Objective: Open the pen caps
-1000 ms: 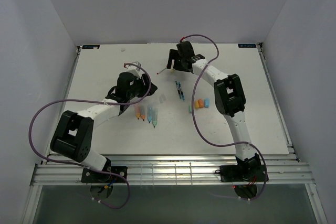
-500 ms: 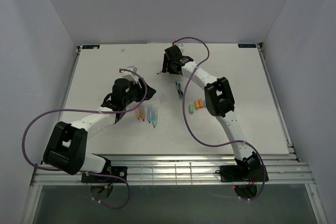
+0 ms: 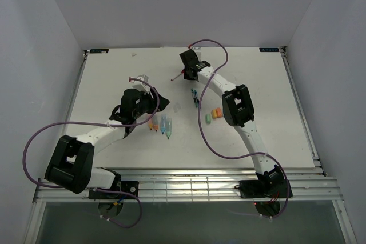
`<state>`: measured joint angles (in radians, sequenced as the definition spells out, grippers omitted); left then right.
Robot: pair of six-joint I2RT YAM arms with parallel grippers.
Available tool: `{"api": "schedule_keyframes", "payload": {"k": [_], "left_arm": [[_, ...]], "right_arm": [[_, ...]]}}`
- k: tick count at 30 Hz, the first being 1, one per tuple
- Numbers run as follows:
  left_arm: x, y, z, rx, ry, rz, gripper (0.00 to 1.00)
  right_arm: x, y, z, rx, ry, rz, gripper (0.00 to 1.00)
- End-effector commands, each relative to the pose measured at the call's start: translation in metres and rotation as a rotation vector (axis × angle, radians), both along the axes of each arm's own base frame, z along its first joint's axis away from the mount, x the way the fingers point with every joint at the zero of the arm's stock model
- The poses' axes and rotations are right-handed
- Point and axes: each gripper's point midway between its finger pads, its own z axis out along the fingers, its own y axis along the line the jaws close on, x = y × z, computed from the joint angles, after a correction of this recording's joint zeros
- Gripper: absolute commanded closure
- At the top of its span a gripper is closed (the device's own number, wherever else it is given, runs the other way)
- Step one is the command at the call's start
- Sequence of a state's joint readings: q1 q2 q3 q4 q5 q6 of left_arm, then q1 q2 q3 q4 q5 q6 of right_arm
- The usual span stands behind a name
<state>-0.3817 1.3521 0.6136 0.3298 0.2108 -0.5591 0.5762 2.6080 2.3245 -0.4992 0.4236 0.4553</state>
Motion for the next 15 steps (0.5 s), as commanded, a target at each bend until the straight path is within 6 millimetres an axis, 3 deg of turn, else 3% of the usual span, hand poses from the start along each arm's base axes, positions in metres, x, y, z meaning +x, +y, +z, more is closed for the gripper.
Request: {"api": "schedule_keyframes", "payload": {"k": [1,8,11,12,14,15], "left_arm": [[-0.002,-0.002,0.013,-0.029,-0.040,-0.018,0.39],[-0.012,-0.003,0.012,-0.052,-0.029,-0.037,0.39],[-0.018,-0.004,0.018,-0.069,-0.038,-0.048,0.39],[-0.020,-0.004,0.017,-0.079,-0.029,-0.047,0.39],[-0.025,-0.006,0.021,-0.098,-0.029,-0.063,0.39],[-0.027,-0.006,0.021,-0.106,-0.023,-0.065,0.39]], "right_arm": [[-0.023,-0.019,-0.038,-0.086,0.119,0.012,0.61],[-0.031,-0.022,-0.031,0.032,0.169,0.007,0.84],[-0.030,-0.022,-0.018,0.122,0.156,0.004,0.90],[-0.031,-0.022,-0.023,0.141,0.155,0.014,0.92],[-0.029,-0.024,-0.010,0.186,0.140,0.023,0.92],[-0.033,-0.027,-0.013,0.194,0.150,0.029,0.92]]}}
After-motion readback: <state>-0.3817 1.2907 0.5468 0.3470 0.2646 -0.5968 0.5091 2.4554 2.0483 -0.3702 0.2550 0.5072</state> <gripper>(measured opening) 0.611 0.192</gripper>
